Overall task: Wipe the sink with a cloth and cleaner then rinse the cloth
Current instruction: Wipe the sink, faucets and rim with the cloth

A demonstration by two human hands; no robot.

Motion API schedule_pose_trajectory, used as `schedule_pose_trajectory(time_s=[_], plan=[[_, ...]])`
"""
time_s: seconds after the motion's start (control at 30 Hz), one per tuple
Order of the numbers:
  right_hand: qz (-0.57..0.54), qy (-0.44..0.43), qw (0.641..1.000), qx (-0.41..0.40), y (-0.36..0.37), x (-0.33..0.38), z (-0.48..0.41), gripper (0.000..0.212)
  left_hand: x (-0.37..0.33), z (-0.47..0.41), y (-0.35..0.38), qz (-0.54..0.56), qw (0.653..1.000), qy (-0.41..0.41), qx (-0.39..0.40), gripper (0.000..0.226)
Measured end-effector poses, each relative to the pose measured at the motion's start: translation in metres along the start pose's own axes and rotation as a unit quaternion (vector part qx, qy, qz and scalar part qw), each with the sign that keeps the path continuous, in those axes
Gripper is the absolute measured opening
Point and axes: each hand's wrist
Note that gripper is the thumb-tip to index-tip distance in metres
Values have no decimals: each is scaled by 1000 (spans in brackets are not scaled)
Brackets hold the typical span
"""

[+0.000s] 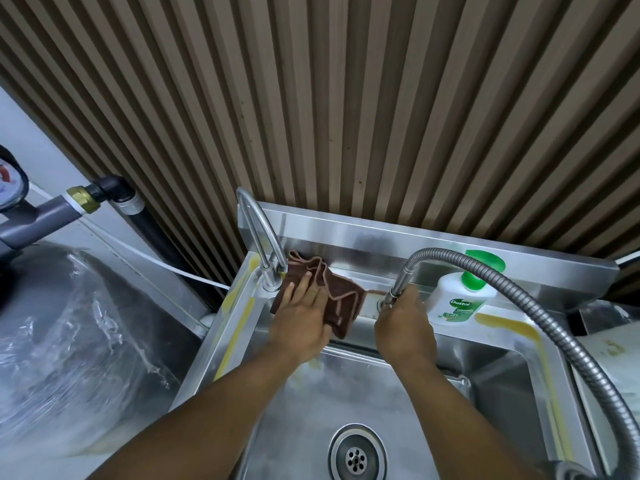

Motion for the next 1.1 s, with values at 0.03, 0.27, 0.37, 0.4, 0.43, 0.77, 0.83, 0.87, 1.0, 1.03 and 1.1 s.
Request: schedule_pose_trajectory(time_s=[0.03, 0.27, 0.37, 0.4, 0.43, 0.77, 0.83, 0.87, 1.0, 1.03, 1.1], plan=[[0, 3, 1000, 1, 0, 0, 0, 15, -8, -1, -2, 0, 1000, -14, 3, 76], [-19, 13, 1000, 9, -1, 2, 0, 10, -57, -23, 18, 55, 995, 80, -28, 83], [-16, 14, 1000, 9, 0, 2, 1, 12, -39, -9, 22, 54, 990, 117, -51, 87], [-12, 15, 1000, 9, 0, 2, 1, 14, -31, -4, 22, 49, 991, 112, -49, 88], [-9, 16, 1000, 8, 0, 2, 1, 16, -24, 0, 20, 50, 993, 95, -48, 88], [-20, 12, 1000, 11, 0, 2, 1, 18, -56, -22, 23, 71, 987, 39, -142, 44], [-22, 14, 1000, 10, 0, 2, 0, 21, -55, -24, 23, 65, 987, 74, -124, 46], [-21, 15, 1000, 8, 1, 2, 0, 21, -51, -23, 25, 59, 987, 88, -117, 47], [-12, 15, 1000, 0, 5, -2, -2, 14, -18, -6, 27, 29, 993, 31, -112, 66], [-8, 14, 1000, -3, 6, -2, -2, 12, -9, -2, 25, 31, 993, -19, -113, 74], [-2, 11, 1000, -9, 8, -4, -3, 11, -2, 4, 20, 21, 993, -84, -85, 91]])
Point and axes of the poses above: each hand's wrist, its own z-axis away from the middle knuckle, its own y-axis out of the palm, x = y × z
